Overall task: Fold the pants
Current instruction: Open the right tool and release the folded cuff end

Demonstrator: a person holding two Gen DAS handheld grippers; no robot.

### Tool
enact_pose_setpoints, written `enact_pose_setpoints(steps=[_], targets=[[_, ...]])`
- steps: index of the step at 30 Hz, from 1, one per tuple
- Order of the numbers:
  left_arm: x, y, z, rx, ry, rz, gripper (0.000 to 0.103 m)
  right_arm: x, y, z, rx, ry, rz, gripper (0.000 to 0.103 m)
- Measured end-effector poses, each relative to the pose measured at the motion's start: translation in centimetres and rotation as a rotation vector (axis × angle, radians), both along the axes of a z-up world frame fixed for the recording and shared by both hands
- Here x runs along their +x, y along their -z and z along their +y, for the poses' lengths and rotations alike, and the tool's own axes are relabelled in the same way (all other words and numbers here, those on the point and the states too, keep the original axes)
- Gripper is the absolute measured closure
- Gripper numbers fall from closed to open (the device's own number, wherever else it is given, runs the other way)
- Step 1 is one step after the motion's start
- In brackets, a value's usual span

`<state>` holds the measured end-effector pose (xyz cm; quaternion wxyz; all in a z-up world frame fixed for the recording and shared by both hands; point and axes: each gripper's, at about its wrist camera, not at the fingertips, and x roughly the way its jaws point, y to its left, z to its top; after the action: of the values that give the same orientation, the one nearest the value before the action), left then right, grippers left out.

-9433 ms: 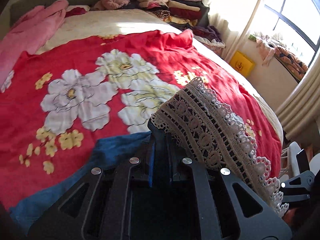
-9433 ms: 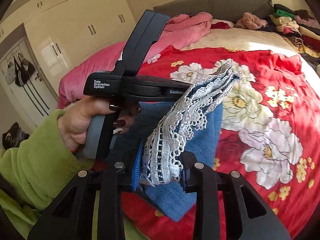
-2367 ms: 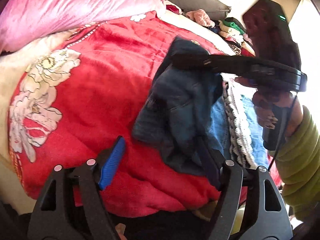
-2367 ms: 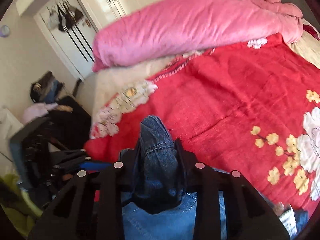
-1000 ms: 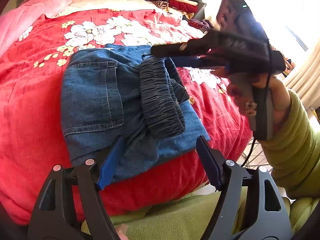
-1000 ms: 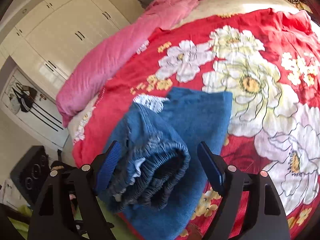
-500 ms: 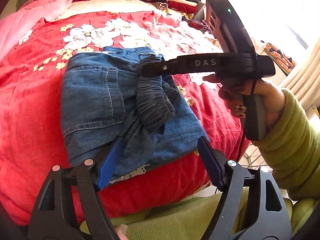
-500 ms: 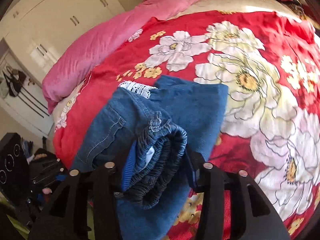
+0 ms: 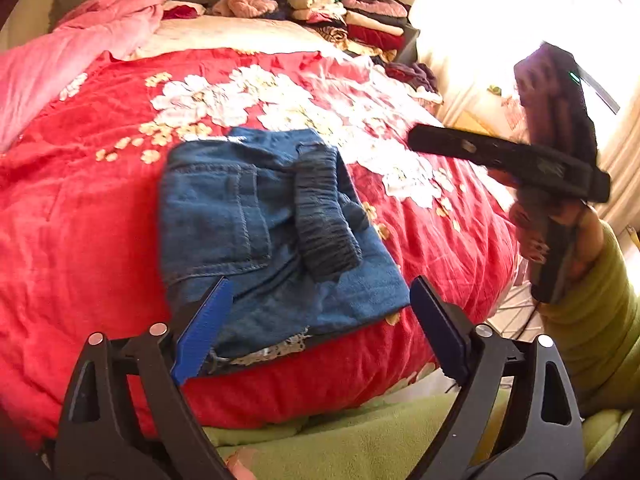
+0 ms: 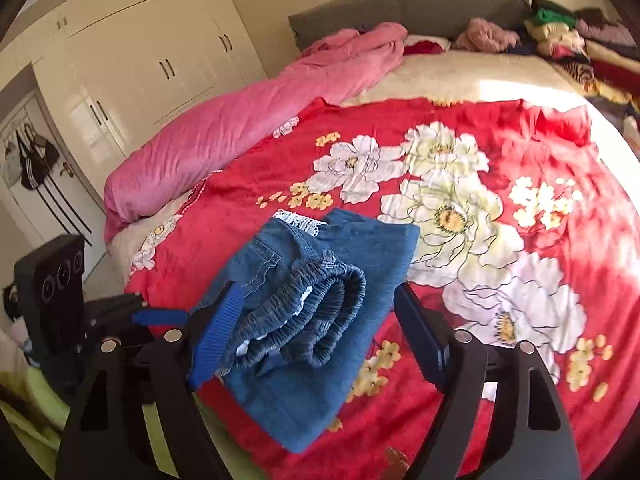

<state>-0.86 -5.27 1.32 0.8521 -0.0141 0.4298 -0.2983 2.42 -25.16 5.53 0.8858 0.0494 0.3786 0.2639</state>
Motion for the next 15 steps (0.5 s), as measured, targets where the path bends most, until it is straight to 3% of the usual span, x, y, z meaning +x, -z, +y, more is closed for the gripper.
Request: enact_pose_setpoints(steps=[5,12,14,15], targets=[[0.6,-0.7,1.5,0.022,-0.063,-0.031,0.014,-3.0,-1.1,-0.1,-0.071,-0.036,-0.073,0.026],[4.0,0.1,5.7,0.009,-0.244,0.037,0.016,-6.4,-0.1,3.3,-0.190,-0.186,-0.144,0.026],[5.2,0.5,6.4,0.003,-0.264,0.062,0.027,-7.2,0.6,4.9,-0.235,-0.247,-0.162,0.026],[5.6,0.6,6.6,0.005,-0.265,0.071,0.038,-7.3,0.9,5.9,-0.245,-0.285,-0.160,0.026]])
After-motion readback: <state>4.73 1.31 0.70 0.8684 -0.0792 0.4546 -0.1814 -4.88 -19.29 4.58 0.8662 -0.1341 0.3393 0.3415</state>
